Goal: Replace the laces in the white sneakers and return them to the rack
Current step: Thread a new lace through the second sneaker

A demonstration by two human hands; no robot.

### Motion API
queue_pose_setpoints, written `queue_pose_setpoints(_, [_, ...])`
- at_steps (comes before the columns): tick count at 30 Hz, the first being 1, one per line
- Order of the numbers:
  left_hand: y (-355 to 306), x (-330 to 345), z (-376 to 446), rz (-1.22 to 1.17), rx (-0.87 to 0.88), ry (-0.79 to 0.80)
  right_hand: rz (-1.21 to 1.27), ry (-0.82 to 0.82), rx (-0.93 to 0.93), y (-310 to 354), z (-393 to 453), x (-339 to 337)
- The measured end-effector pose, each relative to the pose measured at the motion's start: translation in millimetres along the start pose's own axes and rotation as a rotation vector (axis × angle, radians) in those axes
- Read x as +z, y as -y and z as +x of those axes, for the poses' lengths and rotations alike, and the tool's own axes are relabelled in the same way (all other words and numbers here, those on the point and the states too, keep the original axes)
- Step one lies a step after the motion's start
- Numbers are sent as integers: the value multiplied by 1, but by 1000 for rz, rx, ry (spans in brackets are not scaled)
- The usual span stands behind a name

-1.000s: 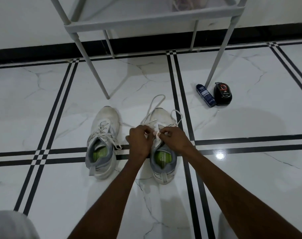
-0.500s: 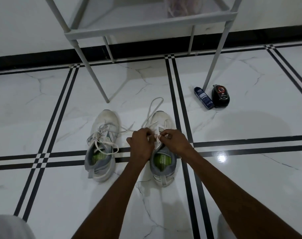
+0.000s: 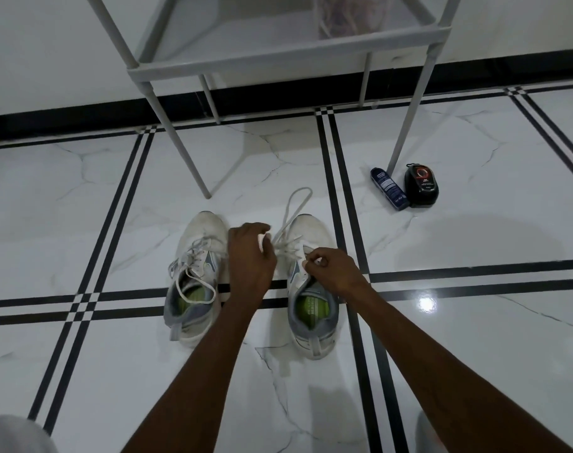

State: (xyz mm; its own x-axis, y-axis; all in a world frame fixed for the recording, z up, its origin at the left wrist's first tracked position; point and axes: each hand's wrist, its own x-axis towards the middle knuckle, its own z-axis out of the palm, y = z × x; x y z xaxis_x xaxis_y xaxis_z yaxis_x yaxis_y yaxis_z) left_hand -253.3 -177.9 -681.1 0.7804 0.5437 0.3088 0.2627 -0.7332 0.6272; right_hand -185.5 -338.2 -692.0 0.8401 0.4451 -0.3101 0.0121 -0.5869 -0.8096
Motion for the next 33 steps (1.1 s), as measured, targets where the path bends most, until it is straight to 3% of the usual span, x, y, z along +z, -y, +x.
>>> queue_pose_setpoints(6, [-11,30,18,227,-127,379,-35,16,-16,2,-6,-3])
queue_pose_setpoints(10, [-9,23,23,191,-145,278,44,-11,76,1,-10,-12])
queue_pose_setpoints(13, [-13,14,19,-32,-117,249,10,169,219,11,-13,-28])
queue_pose_setpoints(15, [-22,10,11,-129,-104,313,-126,209,200,19,-14,-30])
queue_pose_setpoints(18, [-28,13,-3,-96,-85,399,-379,72,23,22,-13,-12])
queue_pose_setpoints(21, [-22,20,-10,-78,-148,390,-448,-54,-47,12,-13,2])
queue_pose_setpoints(23, [-20,23,-13,-58,-181,396,-385,-110,-61,4,-12,-2])
queue_pose_setpoints(25, [-19,23,-14,-26,-193,403,-155,-134,6,-3,-8,-12])
queue_pose_setpoints(29, [-21,24,-16,-29,-227,406,340,7,270,-8,-9,-23])
queue_pose_setpoints(33, [-20,31,-15,-41,-211,400,407,40,292,-10,-8,-25])
